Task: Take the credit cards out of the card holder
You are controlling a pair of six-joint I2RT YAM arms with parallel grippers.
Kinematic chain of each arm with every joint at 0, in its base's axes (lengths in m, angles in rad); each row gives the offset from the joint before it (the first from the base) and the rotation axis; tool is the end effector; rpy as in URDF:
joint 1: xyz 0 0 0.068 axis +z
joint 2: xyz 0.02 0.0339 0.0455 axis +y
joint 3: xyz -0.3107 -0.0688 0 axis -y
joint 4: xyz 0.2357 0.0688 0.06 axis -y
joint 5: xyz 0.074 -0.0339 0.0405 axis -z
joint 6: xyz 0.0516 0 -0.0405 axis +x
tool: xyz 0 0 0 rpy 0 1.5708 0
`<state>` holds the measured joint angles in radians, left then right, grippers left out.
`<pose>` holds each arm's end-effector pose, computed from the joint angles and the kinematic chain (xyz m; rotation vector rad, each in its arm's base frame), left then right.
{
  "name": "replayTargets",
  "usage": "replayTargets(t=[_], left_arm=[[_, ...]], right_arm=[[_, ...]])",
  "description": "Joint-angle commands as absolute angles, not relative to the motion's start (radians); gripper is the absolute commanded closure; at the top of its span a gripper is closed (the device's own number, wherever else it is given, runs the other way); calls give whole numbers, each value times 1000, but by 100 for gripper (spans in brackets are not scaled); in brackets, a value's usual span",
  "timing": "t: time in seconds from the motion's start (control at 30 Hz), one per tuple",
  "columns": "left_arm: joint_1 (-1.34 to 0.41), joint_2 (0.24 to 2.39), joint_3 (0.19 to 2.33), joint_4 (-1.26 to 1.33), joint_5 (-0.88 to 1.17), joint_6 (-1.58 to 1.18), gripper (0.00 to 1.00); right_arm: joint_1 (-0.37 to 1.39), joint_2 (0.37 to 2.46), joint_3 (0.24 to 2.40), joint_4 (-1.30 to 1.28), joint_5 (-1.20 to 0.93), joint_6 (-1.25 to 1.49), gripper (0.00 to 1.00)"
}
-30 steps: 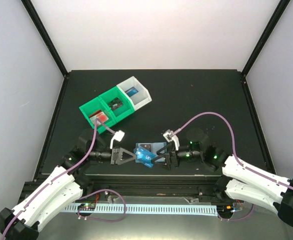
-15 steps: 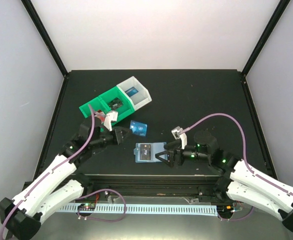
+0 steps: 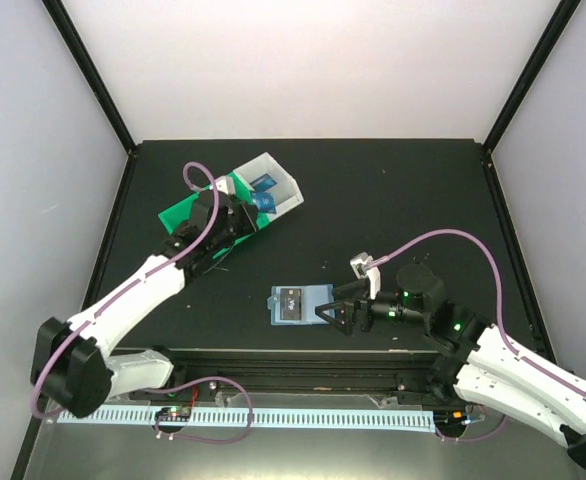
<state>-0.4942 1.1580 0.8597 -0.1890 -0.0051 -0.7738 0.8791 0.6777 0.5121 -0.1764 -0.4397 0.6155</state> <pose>0.2196 -0.1180 0.3274 -0.3030 2.1294 -0.7623 0.0686 0.1172 0.2882 -0.6116 2.0633 1.3677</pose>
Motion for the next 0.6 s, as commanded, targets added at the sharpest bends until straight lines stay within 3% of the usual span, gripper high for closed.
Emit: replayTargets(t=[0.0, 0.3, 0.57], left_arm=[[-477, 1266, 958, -36, -122, -841, 98], [-466, 1530, 1141, -46, -156, -939, 98], [-429, 1736, 1347, -262, -244, -1040, 98]], right_arm=[[876, 672, 553, -190, -416, 614, 0], [877, 683, 560, -173, -432, 632, 0], [877, 694, 586, -232, -456, 629, 0]])
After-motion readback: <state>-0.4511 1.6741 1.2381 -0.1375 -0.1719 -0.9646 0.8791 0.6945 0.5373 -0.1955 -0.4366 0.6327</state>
